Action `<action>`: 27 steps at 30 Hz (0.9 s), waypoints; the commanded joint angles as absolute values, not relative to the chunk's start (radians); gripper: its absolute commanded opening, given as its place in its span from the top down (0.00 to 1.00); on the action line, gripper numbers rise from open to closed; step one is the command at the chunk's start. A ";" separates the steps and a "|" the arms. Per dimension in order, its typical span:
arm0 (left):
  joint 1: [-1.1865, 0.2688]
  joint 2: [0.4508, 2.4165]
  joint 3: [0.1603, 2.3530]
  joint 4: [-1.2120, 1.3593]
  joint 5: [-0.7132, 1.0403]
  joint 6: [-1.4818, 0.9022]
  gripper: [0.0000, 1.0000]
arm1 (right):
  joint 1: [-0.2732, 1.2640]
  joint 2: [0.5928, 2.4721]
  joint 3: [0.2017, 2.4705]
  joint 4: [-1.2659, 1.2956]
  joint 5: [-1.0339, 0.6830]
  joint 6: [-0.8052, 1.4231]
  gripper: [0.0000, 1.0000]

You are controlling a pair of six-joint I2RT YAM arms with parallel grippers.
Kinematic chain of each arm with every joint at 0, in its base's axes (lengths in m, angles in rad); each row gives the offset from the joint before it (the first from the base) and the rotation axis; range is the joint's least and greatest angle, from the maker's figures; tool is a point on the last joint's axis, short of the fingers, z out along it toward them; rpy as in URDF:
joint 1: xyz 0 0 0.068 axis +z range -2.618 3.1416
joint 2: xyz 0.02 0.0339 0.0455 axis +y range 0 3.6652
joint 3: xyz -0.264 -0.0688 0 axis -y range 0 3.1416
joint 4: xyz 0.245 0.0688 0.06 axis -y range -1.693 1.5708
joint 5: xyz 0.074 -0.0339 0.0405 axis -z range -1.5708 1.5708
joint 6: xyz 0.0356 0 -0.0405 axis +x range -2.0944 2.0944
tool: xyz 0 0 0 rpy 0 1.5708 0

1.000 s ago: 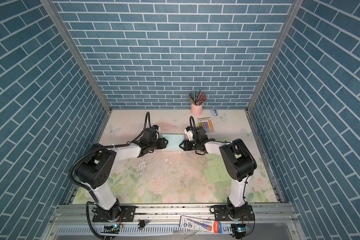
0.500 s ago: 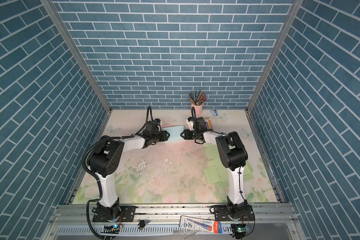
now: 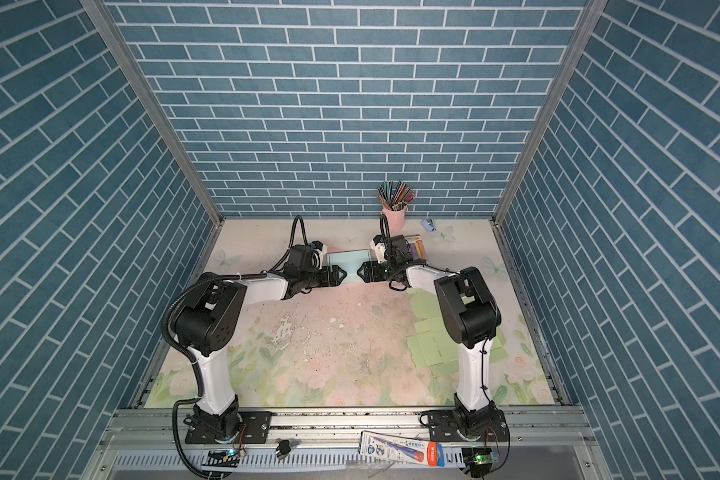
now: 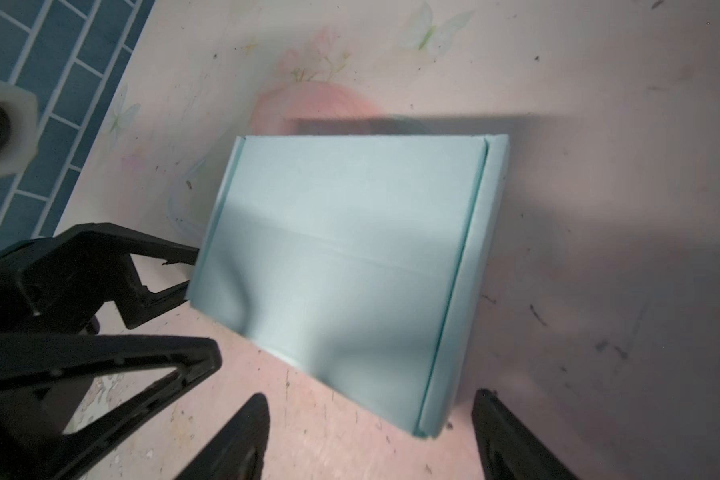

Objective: Fold the paper box

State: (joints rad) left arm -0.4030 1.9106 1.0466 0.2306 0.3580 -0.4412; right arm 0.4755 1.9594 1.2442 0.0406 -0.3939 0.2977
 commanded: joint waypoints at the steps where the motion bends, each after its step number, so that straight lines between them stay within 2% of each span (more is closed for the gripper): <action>1: -0.394 1.781 0.960 0.266 0.350 -0.443 0.11 | 0.470 1.820 1.176 0.026 -0.340 0.243 0.21; 9: -0.455 1.478 0.676 0.279 0.300 -0.449 0.11 | 0.421 1.593 0.820 0.041 -0.350 0.285 0.22; 14: -0.550 1.337 0.572 0.302 0.261 -0.478 0.11 | 0.406 1.484 0.681 0.011 -0.258 0.300 0.21; 18: -0.609 1.324 0.554 0.306 0.236 -0.482 0.11 | 0.381 1.460 0.634 0.002 -0.137 0.337 0.20; 27: -0.685 1.377 0.582 0.354 0.226 -0.491 0.11 | 0.341 1.507 0.648 0.020 -0.085 0.342 0.19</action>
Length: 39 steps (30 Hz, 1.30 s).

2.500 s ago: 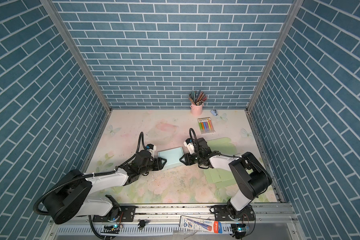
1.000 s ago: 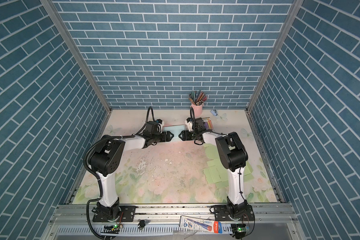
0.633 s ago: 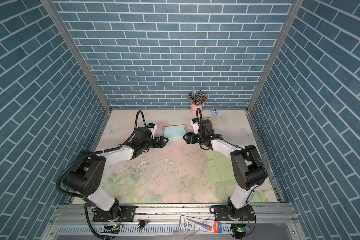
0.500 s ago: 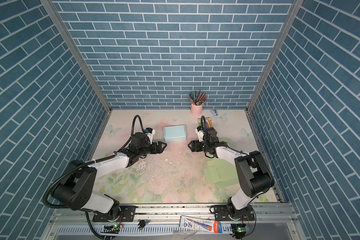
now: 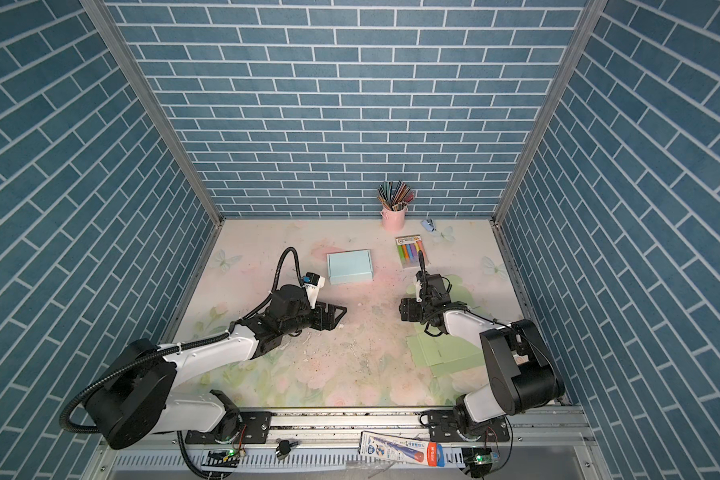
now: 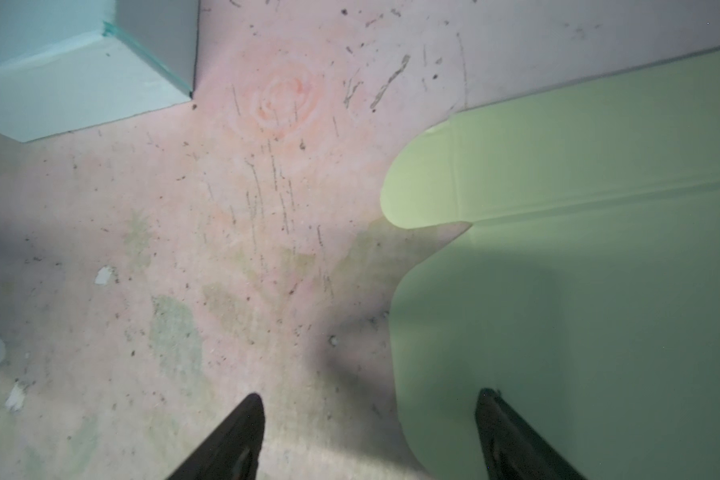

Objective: Fold the paper box

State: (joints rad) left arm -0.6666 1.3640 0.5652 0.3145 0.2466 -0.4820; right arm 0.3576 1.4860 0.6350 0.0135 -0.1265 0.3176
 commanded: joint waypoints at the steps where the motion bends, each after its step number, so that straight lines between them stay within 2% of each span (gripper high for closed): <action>1: -0.691 1.380 0.583 0.359 0.226 -0.492 0.11 | 0.330 1.522 0.655 0.026 -0.097 0.339 0.19; 5: -0.703 1.364 0.584 0.364 0.219 -0.498 0.11 | 0.310 1.576 0.663 0.052 -0.182 0.339 0.20; 12: -0.700 1.292 0.565 0.320 0.167 -0.495 0.11 | 0.361 1.558 0.579 0.141 -0.302 0.414 0.22; 28: -0.563 1.191 0.507 0.285 0.194 -0.495 0.11 | 0.843 1.541 0.453 0.262 -0.296 0.667 0.24; 33: -0.551 1.202 0.504 0.294 0.204 -0.496 0.11 | 0.934 1.557 0.483 0.263 -0.288 0.698 0.25; 39: -0.549 1.223 0.501 0.310 0.221 -0.496 0.11 | 0.952 1.570 0.497 0.268 -0.296 0.698 0.26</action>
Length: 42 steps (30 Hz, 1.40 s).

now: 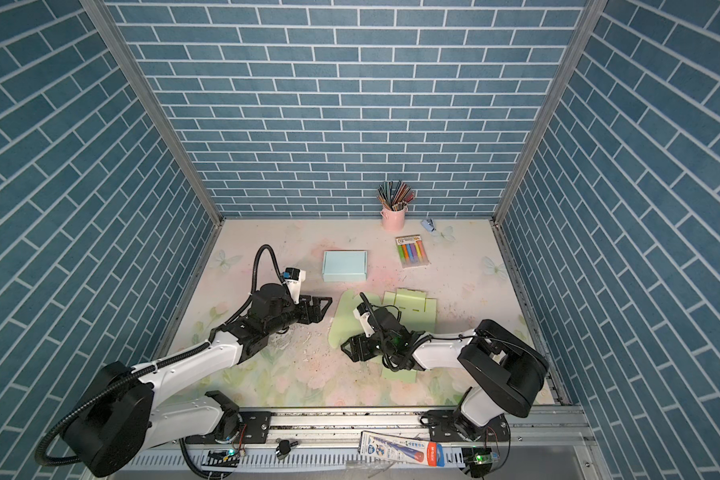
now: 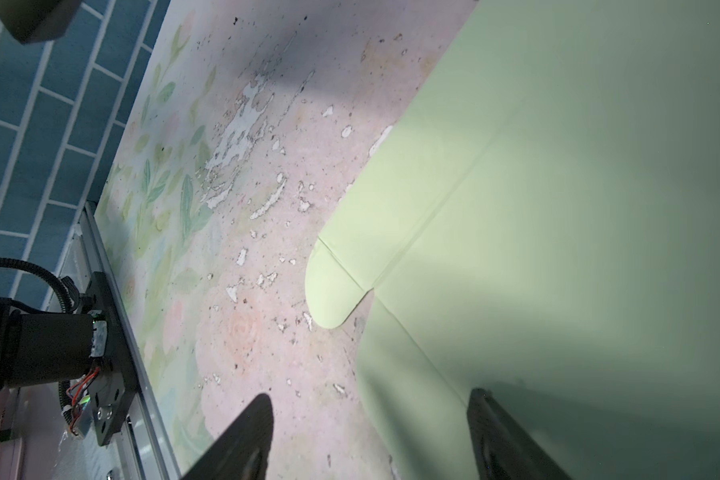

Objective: Fold the paper box

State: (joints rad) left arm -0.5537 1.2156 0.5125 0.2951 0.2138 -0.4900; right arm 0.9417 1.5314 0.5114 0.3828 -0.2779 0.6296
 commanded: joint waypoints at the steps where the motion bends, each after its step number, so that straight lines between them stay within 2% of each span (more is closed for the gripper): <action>1: -0.549 1.225 0.497 0.314 0.219 -0.495 0.11 | 0.952 1.569 0.497 0.264 -0.301 0.697 0.26; 11: -0.548 1.251 0.511 0.313 0.239 -0.495 0.11 | 1.067 1.546 0.580 0.183 -0.297 0.644 0.28; 17: -0.549 1.218 0.508 0.275 0.224 -0.486 0.11 | 1.048 1.416 0.594 0.080 -0.227 0.608 0.26; 22: -0.587 1.222 0.507 0.281 0.235 -0.495 0.11 | 0.933 1.256 0.587 -0.046 -0.207 0.569 0.24; 30: -0.755 1.330 0.584 0.288 0.232 -0.470 0.12 | 0.593 1.031 0.514 -0.283 -0.217 0.466 0.23; 33: -0.800 1.388 0.601 0.313 0.243 -0.472 0.13 | 0.500 0.970 0.466 -0.255 -0.259 0.489 0.23; 42: -0.839 1.468 0.587 0.393 0.256 -0.485 0.16 | 0.366 0.988 0.413 -0.229 -0.214 0.589 0.27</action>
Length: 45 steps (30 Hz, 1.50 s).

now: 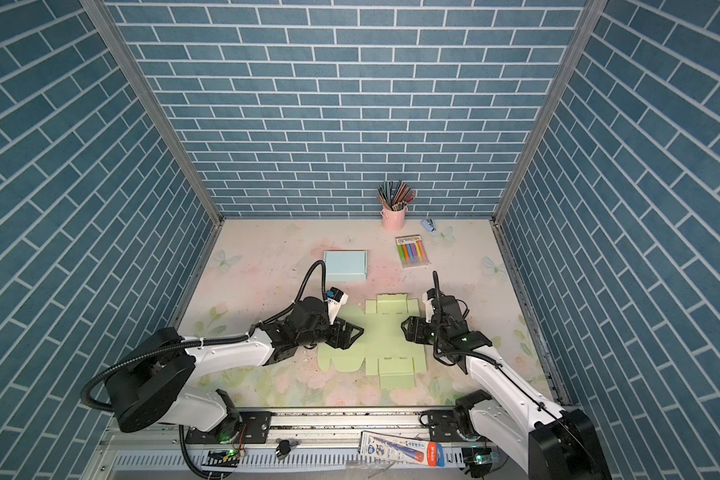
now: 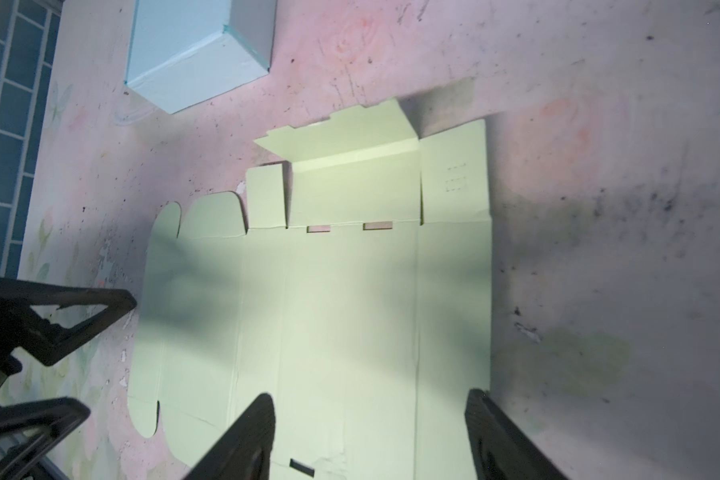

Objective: Fold the paper box

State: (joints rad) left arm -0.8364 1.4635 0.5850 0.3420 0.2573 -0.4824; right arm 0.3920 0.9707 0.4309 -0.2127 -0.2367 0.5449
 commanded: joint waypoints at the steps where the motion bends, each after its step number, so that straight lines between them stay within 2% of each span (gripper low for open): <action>1: -0.840 1.467 0.584 0.399 0.256 -0.483 0.16 | 0.354 1.000 0.407 -0.219 -0.214 0.593 0.28; 12: -0.835 1.461 0.569 0.425 0.278 -0.460 0.18 | 0.320 1.117 0.355 -0.093 -0.283 0.603 0.31; 19: -0.828 1.451 0.543 0.440 0.276 -0.475 0.19 | 0.318 1.177 0.356 -0.043 -0.348 0.581 0.43; 29: -0.822 1.455 0.517 0.448 0.277 -0.499 0.19 | 0.322 1.201 0.368 0.003 -0.372 0.533 0.72; 32: -0.822 1.460 0.501 0.464 0.284 -0.514 0.19 | 0.331 1.218 0.375 0.021 -0.385 0.527 0.78; 37: -0.819 1.460 0.474 0.478 0.280 -0.526 0.19 | 0.343 1.219 0.374 0.066 -0.419 0.526 0.83; 45: -0.808 1.484 0.453 0.504 0.288 -0.548 0.20 | 0.365 1.221 0.373 0.138 -0.517 0.538 0.84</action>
